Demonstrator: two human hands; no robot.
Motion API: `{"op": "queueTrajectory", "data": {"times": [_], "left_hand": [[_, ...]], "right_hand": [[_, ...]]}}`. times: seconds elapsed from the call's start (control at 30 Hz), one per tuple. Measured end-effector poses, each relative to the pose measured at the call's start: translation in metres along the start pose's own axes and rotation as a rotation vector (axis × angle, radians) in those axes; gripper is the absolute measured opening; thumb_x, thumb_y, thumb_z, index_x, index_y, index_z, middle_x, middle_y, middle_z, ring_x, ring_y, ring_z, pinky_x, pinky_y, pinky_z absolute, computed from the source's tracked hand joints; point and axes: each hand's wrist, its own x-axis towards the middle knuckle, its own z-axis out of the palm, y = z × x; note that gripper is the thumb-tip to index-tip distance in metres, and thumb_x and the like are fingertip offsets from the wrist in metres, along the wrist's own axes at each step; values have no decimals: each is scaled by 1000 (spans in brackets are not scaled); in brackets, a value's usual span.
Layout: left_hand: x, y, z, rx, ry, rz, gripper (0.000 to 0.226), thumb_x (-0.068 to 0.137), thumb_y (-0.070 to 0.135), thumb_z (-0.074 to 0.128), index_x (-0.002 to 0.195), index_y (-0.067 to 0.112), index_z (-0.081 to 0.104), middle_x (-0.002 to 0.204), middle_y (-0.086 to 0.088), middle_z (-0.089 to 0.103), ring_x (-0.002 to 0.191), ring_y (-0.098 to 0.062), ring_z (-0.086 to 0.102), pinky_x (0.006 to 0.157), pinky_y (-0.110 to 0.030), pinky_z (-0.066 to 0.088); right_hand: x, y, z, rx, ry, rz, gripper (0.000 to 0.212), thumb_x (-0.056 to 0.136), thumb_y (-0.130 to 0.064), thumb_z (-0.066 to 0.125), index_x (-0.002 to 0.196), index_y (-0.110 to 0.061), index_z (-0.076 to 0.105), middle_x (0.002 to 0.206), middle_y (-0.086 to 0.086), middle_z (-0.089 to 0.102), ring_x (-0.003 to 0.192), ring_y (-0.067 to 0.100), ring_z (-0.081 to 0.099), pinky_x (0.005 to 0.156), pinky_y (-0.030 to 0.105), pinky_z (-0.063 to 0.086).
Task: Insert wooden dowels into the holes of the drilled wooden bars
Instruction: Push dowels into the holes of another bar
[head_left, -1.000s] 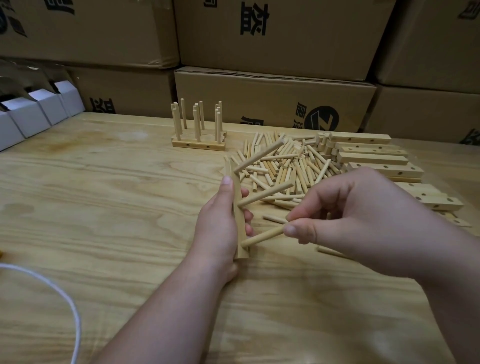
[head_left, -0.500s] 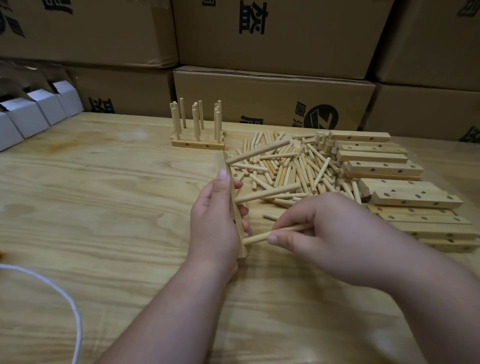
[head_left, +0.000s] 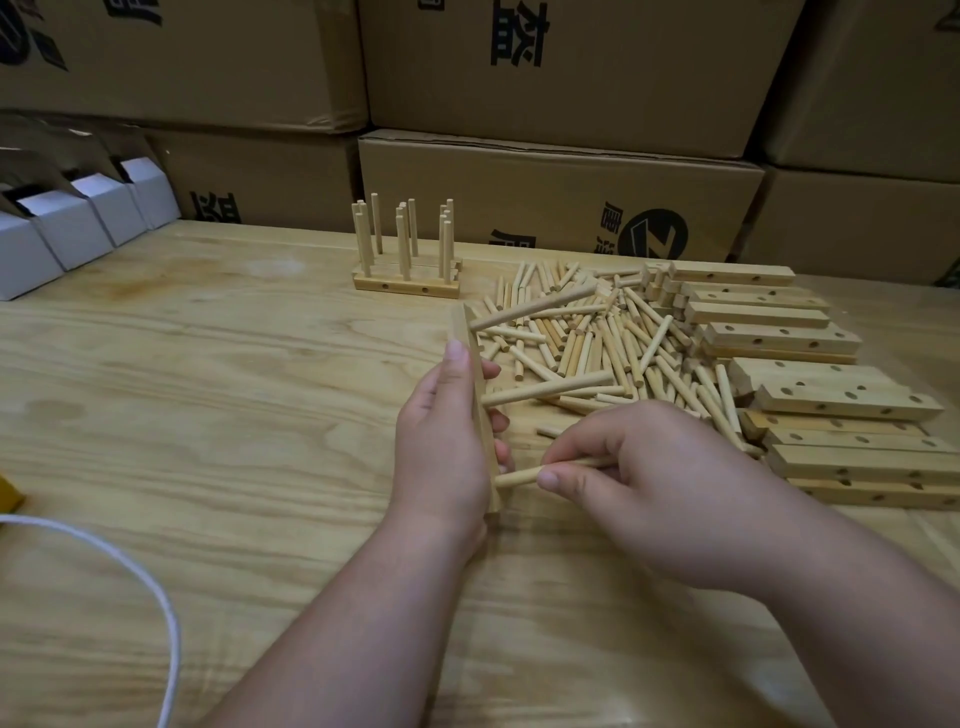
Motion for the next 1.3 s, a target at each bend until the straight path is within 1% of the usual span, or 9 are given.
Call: {"op": "queueTrajectory", "data": {"times": [0.13,0.33,0.43,0.5,0.7,0.77,0.93,1.13,1.3], "left_hand": [[0,0,2,33,56,13,45,102,55,47,68,33,69,50,5,53,41,-13,45,39,-26,41],[-1,1,2,64,30,-9,46,102,55,47,69,34,71,51,5,54,42,-14,46,42,-27,42],[-2,0,3,72,50,21,45,102,54,47,69,33,69,50,6,54,41,-12,47,40,-27,42],[-3,-1,3,88,49,39,45,102,54,47,69,33,68,50,6,54,42,-13,47,41,-26,43],[-2,-1,1,130,-16,24,44,101,56,47,72,33,71,52,6,54,43,-13,48,42,-27,42],[-2,-1,1,132,-10,27,44,101,56,48,72,33,71,51,6,54,43,-13,48,41,-27,42],[-2,-2,2,137,19,39,44,101,55,47,71,32,70,50,6,55,42,-13,48,40,-26,43],[1,-4,0,160,-24,12,46,100,59,45,73,34,72,53,5,56,42,-13,49,42,-27,43],[1,-5,0,144,-7,38,45,91,64,45,73,32,72,51,5,56,42,-14,49,41,-27,44]], "right_hand": [[-1,-3,1,-57,37,-23,16,92,-46,65,92,-35,76,75,-11,72,71,3,64,69,32,56],[0,-1,0,-4,-3,2,16,93,-46,65,88,-36,76,70,-10,70,66,6,62,61,27,53],[0,0,-1,-17,-4,-11,16,92,-45,65,89,-35,77,75,-10,72,71,5,65,70,34,56],[-1,0,-3,-39,-20,-16,16,92,-46,65,90,-36,77,77,-13,73,73,3,66,72,35,57],[0,2,-4,-23,-49,-19,17,92,-47,63,90,-37,77,77,-9,73,73,7,67,72,39,57],[1,3,-3,-35,-39,-31,18,92,-46,64,90,-35,78,76,-6,73,73,9,67,72,39,56],[0,2,-2,-54,-9,-53,18,91,-45,64,90,-34,78,75,-10,72,72,4,65,71,36,56],[1,4,-3,-17,-49,-52,18,92,-45,63,87,-34,77,72,-4,72,69,13,66,68,41,55],[0,3,0,-22,-25,-46,19,91,-45,64,86,-33,78,73,-7,72,68,8,66,68,39,56]]}}
